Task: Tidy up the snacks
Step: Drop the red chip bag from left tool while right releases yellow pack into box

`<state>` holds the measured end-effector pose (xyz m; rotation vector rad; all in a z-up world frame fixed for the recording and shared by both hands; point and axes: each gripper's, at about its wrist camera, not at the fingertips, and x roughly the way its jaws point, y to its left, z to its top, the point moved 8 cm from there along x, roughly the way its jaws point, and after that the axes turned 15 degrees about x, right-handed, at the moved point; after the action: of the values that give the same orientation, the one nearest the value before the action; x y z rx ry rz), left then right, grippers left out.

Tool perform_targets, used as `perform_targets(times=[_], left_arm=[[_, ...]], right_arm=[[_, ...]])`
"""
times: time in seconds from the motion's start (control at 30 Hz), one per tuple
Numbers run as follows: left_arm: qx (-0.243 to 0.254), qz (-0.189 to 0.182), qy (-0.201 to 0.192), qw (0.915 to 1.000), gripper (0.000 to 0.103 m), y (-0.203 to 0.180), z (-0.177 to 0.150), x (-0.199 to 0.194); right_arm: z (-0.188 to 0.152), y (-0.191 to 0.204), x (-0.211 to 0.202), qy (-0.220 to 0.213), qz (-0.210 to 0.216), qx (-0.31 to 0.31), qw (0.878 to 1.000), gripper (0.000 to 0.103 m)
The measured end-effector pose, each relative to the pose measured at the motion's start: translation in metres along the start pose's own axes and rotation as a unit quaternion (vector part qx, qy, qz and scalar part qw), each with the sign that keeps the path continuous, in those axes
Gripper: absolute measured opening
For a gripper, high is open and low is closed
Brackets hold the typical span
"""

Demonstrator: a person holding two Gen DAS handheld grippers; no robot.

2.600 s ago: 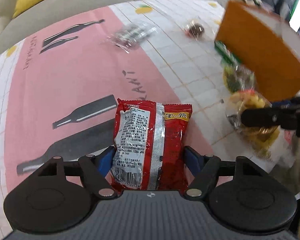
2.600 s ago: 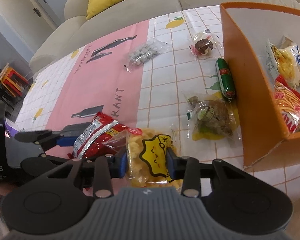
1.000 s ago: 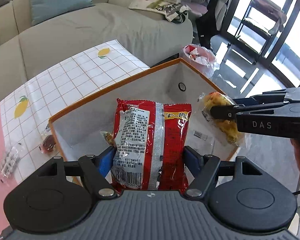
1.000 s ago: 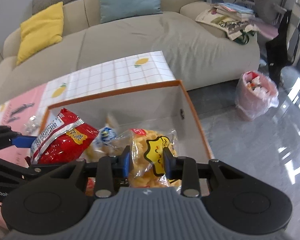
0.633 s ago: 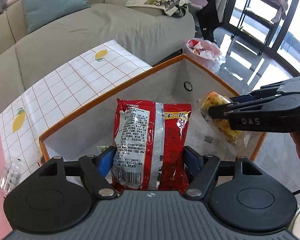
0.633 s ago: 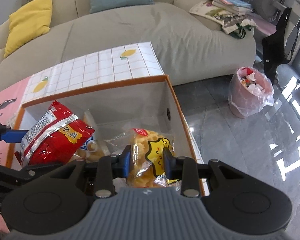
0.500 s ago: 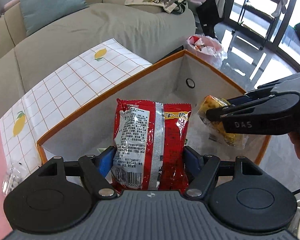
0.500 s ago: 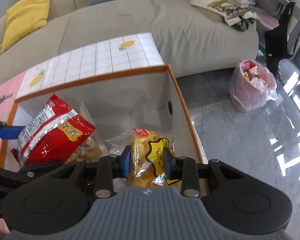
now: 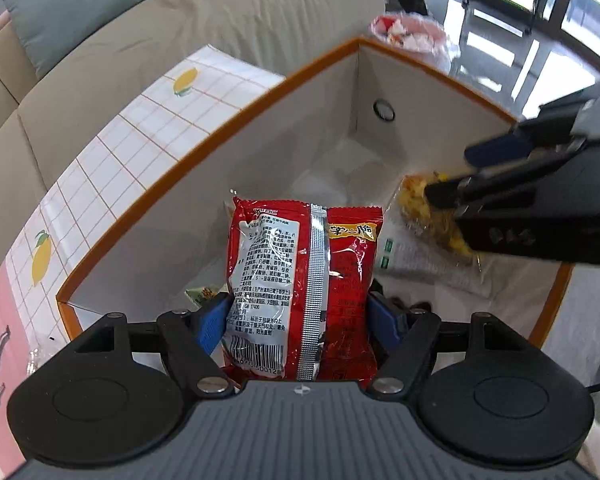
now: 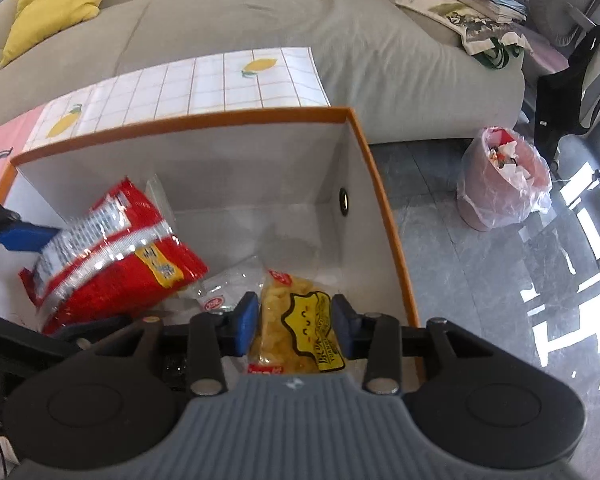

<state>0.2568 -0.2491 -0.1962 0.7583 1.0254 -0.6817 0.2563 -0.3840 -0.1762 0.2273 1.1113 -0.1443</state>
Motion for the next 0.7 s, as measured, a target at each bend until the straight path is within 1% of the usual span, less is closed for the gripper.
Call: perform_targets(times=[0.1,0.17,0.33,0.47,0.5,0.53,0.57,0.6,0.7], left_arm=[[0.018,0.001,0.033,0.9993,0.086,-0.005,-0.005,0.01],[0.024,0.001,0.04,0.9989,0.089,-0.008,-0.007,0.013],[0.003,-0.009,0.034,0.9994,0.091,-0.004,-0.011,0.01],[0.009,-0.012,0.021,0.9997,0.091,-0.003,-0.009,-0.002],[0.011,-0.009,0.016,0.9998,0.094,-0.003,-0.008,-0.006],[0.013,-0.004,0.01,0.9998,0.099,-0.003,-0.007,-0.009],[0.014,0.0,0.003,0.9999,0.101,-0.003,-0.006,-0.014],[0.015,0.003,-0.003,0.9999,0.103,-0.003,-0.005,-0.017],[0.012,0.005,-0.023,0.9997,0.103,-0.001,-0.003,-0.032]], right_arm=[[0.001,0.0,-0.005,-0.007,0.0,-0.001,1.0,0.046],[0.001,0.001,-0.006,-0.007,0.0,0.002,1.0,0.049],[-0.002,0.001,-0.007,-0.007,0.001,0.008,1.0,0.056],[-0.001,-0.001,-0.01,-0.008,0.004,0.015,1.0,0.061],[-0.001,-0.001,-0.011,-0.009,0.005,0.018,1.0,0.064],[0.0,-0.001,-0.013,-0.01,0.006,0.022,1.0,0.066],[0.001,-0.001,-0.014,-0.01,0.007,0.025,1.0,0.066],[0.001,-0.001,-0.016,-0.012,0.008,0.028,1.0,0.067],[0.002,0.001,-0.023,-0.016,0.012,0.034,0.999,0.069]])
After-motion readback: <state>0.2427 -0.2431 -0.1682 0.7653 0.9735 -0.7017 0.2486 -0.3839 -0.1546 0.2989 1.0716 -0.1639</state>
